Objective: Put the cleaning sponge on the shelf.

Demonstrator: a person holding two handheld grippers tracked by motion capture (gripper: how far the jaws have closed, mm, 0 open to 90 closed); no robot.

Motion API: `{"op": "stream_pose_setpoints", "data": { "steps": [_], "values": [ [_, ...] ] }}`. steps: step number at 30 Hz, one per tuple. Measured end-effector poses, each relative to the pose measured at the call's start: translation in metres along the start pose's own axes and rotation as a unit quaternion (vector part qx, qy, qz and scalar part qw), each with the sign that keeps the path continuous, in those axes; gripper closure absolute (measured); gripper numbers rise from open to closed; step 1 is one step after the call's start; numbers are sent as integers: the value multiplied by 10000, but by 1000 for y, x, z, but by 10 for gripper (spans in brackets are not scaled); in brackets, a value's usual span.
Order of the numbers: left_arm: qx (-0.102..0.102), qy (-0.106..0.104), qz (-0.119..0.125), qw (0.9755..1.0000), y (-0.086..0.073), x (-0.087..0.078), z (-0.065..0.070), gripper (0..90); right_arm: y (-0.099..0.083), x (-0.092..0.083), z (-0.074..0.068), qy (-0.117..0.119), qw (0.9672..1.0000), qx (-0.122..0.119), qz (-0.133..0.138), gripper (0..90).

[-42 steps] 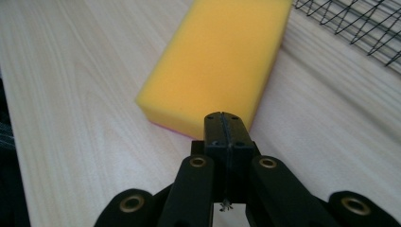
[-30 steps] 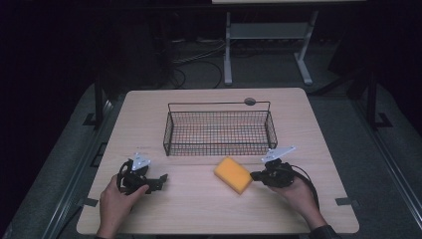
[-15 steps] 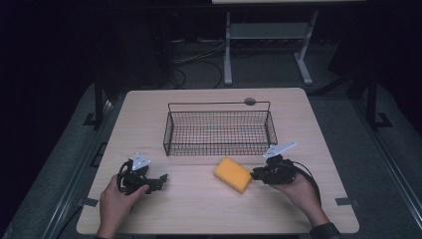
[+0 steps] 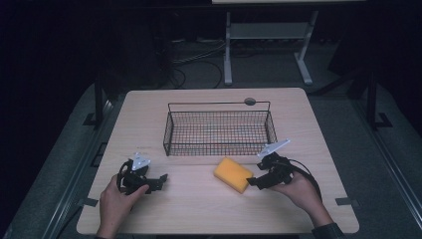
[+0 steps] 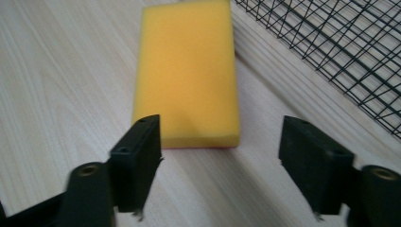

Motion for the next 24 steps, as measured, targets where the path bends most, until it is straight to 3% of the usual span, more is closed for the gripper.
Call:
{"op": "stream_pose_setpoints", "data": {
  "steps": [3,9,24],
  "values": [
    [-2,0,1,10000,0,0,0,127,3,1,-4,-20,9999,-53,-117,203],
    [-6,0,1,10000,0,0,0,127,13,3,-8,-19,9997,-140,-192,156],
    [-20,0,14,10000,0,0,0,127,36,19,-15,-100,9987,-240,-443,140]
  ]
}}
Point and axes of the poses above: each handheld gripper's, and its own axes: x roughly forward along the jaws, y roughly out of its top, z roughly to its right, the point moved 9 cm from there along x, roughly forward along the jaws, and after that the axes turned 2 degrees about -x, right-handed, at the moved point
